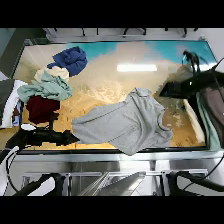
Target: Fold the shirts.
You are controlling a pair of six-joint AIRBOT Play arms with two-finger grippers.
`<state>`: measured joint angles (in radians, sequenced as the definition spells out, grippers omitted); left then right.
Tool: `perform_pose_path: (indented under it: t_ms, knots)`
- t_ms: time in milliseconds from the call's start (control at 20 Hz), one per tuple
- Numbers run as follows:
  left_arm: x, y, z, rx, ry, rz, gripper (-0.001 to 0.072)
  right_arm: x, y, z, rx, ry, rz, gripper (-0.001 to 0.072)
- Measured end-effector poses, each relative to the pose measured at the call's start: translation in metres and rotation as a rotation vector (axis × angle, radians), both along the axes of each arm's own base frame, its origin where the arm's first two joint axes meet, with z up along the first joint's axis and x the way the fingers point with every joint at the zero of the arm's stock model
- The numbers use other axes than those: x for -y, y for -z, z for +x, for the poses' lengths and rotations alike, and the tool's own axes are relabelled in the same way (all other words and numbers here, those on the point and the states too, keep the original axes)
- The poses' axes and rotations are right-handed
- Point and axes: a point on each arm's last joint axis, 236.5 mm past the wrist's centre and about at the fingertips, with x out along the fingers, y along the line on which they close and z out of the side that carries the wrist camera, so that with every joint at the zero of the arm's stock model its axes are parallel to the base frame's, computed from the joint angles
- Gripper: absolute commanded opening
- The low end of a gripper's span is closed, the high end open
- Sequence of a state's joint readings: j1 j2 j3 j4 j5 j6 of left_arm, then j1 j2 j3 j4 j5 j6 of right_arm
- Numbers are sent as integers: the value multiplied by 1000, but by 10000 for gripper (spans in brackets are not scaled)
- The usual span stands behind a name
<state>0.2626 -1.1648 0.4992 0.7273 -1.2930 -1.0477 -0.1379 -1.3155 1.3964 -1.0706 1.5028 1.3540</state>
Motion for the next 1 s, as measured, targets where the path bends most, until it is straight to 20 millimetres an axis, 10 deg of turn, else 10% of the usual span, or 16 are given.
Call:
perform_pose_path:
  t_ms: [500, 850, 900, 1000]
  knots:
    - [10, -82, -9, 52, -210, 6, 11, 66, 134, -143, -369, 297, -10, 694]
    - [9, -91, 4, -6, -193, -4, 11, 53, 179, -166, -409, 309, 45, 692]
    - [5, -92, 9, -12, -181, 7, 11, 47, 181, -165, -413, 309, 78, 610]
    - [-4, -91, 19, -18, -154, 48, 12, 38, 187, -160, -408, 309, 131, 192]
